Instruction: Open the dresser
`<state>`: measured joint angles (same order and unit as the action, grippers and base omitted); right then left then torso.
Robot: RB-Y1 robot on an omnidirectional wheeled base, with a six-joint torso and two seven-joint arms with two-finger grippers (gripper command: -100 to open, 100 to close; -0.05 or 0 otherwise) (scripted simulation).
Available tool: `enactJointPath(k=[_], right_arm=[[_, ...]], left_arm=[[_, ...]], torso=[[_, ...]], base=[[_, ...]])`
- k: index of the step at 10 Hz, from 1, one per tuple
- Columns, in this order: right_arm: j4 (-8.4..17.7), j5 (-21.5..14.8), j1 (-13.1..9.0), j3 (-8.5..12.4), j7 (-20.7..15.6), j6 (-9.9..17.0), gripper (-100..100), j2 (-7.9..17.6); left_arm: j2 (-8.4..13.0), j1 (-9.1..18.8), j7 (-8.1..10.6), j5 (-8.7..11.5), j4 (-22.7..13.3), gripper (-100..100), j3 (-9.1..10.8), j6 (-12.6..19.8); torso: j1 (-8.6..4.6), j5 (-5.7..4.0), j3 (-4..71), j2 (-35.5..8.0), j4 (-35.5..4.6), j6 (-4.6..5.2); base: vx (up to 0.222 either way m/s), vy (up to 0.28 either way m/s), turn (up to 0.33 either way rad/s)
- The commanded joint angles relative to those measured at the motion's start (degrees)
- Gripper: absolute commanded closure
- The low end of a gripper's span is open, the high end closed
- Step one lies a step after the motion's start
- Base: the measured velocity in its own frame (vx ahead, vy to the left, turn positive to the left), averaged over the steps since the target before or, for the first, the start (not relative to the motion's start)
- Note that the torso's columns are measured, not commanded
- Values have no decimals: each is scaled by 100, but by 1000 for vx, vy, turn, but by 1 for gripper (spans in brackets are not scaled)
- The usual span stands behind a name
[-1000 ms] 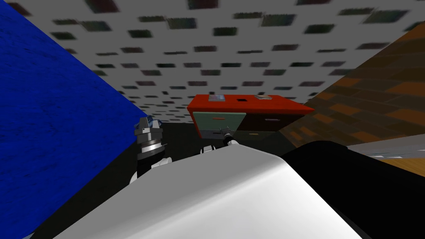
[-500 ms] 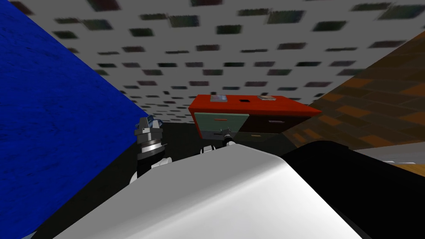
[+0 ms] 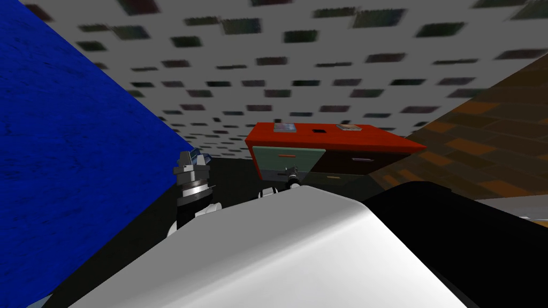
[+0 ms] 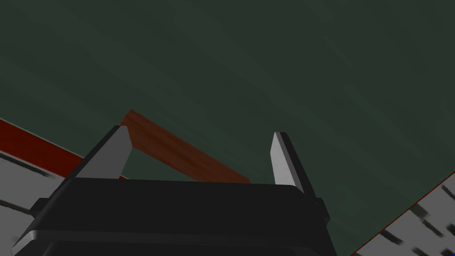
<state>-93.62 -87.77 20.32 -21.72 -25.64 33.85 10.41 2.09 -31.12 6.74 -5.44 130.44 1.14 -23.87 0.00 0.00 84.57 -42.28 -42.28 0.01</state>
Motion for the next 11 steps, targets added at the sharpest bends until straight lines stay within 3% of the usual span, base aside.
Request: enactJointPath(k=[1,4,5,6,7,10,11], right_arm=[[214,-446,-53,-100,-168,343,-100,-48],[581,-957,-152,-261,-444,829,-100,-139],[581,-1079,-152,-261,-444,854,-100,-139],[753,-1279,-199,-337,-573,1089,-100,-184],[753,-1374,-199,-337,-573,1093,-100,-184],[1066,-1870,-284,-475,-809,1530,-100,-268],[1066,-1915,-284,-475,-809,1530,-100,-268]], left_arm=[[0,0,0,0,0,0,0,0],[0,0,0,0,0,0,0,0],[0,0,0,0,0,0,0,0],[0,0,0,0,0,0,0,0],[0,0,0,0,0,0,0,0],[0,0,0,0,0,0,0,0],[0,0,0,0,0,0,0,0]], torso=[[1,0,0,1,0,-1],[0,0,-2,-3,-1,0],[1,0,0,2,0,-1],[-1,0,-1,-3,-1,0],[-1,-1,-3,-4,-1,-1],[0,0,0,0,0,0],[3,0,1,3,1,-1]], base=[[49,19,30],[54,20,38],[45,17,22],[39,14,44],[40,12,23],[46,17,32],[45,18,17]])
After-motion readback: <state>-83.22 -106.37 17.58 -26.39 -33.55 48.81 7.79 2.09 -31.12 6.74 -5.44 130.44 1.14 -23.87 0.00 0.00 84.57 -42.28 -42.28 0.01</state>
